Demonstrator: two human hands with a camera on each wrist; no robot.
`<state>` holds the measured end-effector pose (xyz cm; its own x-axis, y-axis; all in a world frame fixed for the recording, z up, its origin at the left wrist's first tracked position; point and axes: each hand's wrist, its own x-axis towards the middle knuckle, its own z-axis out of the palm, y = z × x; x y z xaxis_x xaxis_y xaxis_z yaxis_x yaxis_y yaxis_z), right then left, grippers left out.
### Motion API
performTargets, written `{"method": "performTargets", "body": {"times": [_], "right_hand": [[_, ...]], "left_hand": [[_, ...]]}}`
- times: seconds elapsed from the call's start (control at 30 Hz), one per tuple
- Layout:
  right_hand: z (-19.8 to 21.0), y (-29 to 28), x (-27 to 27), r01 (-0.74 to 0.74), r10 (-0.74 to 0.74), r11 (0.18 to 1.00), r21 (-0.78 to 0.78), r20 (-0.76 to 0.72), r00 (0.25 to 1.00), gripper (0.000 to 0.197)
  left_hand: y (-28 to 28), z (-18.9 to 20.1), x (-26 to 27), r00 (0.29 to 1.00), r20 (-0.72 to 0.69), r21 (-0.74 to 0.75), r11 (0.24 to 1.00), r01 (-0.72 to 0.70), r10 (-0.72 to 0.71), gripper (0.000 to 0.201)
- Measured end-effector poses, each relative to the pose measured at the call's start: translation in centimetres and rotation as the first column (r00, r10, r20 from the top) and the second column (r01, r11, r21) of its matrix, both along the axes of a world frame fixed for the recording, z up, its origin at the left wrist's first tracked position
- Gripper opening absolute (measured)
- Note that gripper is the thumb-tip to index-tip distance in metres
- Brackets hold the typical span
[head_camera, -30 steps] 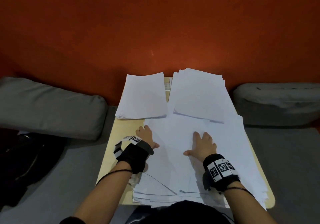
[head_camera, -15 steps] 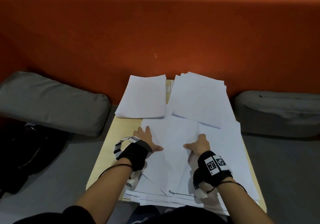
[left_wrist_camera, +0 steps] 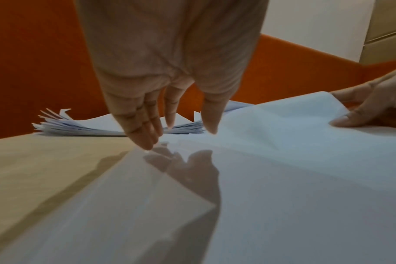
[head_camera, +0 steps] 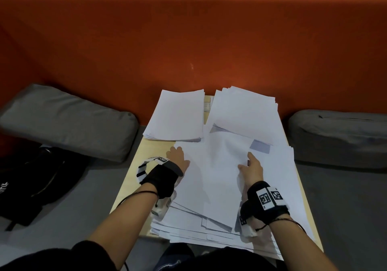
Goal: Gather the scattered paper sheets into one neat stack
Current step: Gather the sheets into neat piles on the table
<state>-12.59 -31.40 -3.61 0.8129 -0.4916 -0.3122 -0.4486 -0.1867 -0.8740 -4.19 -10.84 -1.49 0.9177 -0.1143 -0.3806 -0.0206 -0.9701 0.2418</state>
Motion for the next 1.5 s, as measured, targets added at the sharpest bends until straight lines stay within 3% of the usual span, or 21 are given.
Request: {"method": "performTargets", "body": {"times": [0.1,0.2,0.27,0.33,0.4,0.57,0.7,0.77,0.87,0.93,1.07,1.13,1.3,1.37,1.43,1.5], "right_hand": [[0.2,-0.8,-0.4,-0.040,0.032,0.994,0.104,0.081,0.996,0.039],[1.9,-1.9,-1.5,-0.089,0.063,0.984,0.153,0.167,0.984,0.034],[2.7,-2.5,-2.2,-0.078,0.037,0.981,0.179,0.226,0.973,0.036],[2.8,-2.6,-2.4,-0.051,-0.002,0.978,0.202,0.251,0.968,0.035],[2.5,-2.5,-2.2,0.003,-0.046,0.982,0.187,0.230,0.972,0.037],[2.2,-1.7,-1.3,0.005,-0.035,0.990,0.138,0.216,0.976,0.058],[2.4,-1.2,-1.1,0.013,-0.029,0.996,0.086,0.189,0.982,0.036],[2.8,-0.9,-1.2,0.074,-0.105,0.988,0.136,0.240,0.965,0.029],[3.6,-0.8,-1.2,0.158,-0.244,0.941,0.299,0.278,0.929,0.035],[4.7,-0.8,-1.0,0.133,-0.239,0.934,0.333,0.300,0.923,0.046],[8.5,-0.7,0.1,0.057,-0.152,0.971,0.233,0.415,0.897,0.036],[10.2,-0.8,0.6,0.039,-0.137,0.977,0.208,0.485,0.864,0.034],[11.0,-0.6,1.1,-0.043,-0.031,0.989,0.139,0.487,0.873,0.030],[9.7,-0.5,1.0,-0.084,0.040,0.991,0.100,0.376,0.926,0.029],[8.3,-0.3,1.0,-0.113,0.105,0.993,0.024,0.232,0.967,0.031],[7.2,-0.8,1.3,-0.007,0.005,1.000,0.008,0.199,0.980,0.034]], "left_hand": [[0.3,-0.3,0.2,0.999,-0.019,-0.270,0.961,-0.053,0.050,0.071],[0.5,-0.4,0.4,0.980,-0.123,-0.568,0.799,-0.197,0.154,0.079],[0.5,-0.1,0.1,0.968,-0.210,-0.683,0.687,-0.246,0.138,0.073],[0.3,0.6,-0.4,0.976,-0.203,-0.750,0.628,-0.207,0.079,0.049],[0.0,1.3,-0.8,0.986,-0.156,-0.788,0.594,-0.160,0.059,0.023],[-0.5,1.2,-0.6,0.984,-0.150,-0.870,0.459,-0.179,0.100,0.035],[-0.4,0.9,-0.6,0.983,-0.142,-0.880,0.439,-0.179,0.116,0.035],[-0.2,0.5,-0.5,0.981,-0.141,-0.876,0.443,-0.188,0.136,0.036],[-0.2,0.8,-0.6,0.984,-0.123,-0.887,0.430,-0.166,0.127,0.035],[-0.4,2.0,-0.5,0.987,-0.074,-0.923,0.366,-0.121,0.141,0.034],[-0.8,6.5,0.3,0.981,0.025,-0.981,0.191,-0.013,0.194,0.022],[-0.8,8.3,0.9,0.977,0.061,-0.989,0.145,0.031,0.203,0.023],[-0.4,10.4,0.6,0.971,0.109,-0.978,0.198,0.066,0.214,0.023],[-0.5,10.1,0.0,0.984,0.088,-0.957,0.288,0.040,0.156,0.025],[-0.7,8.8,-0.1,0.997,0.048,-0.901,0.433,0.020,0.053,0.031],[-0.6,7.2,0.2,1.000,-0.025,-0.819,0.573,-0.010,-0.018,0.035]]}}
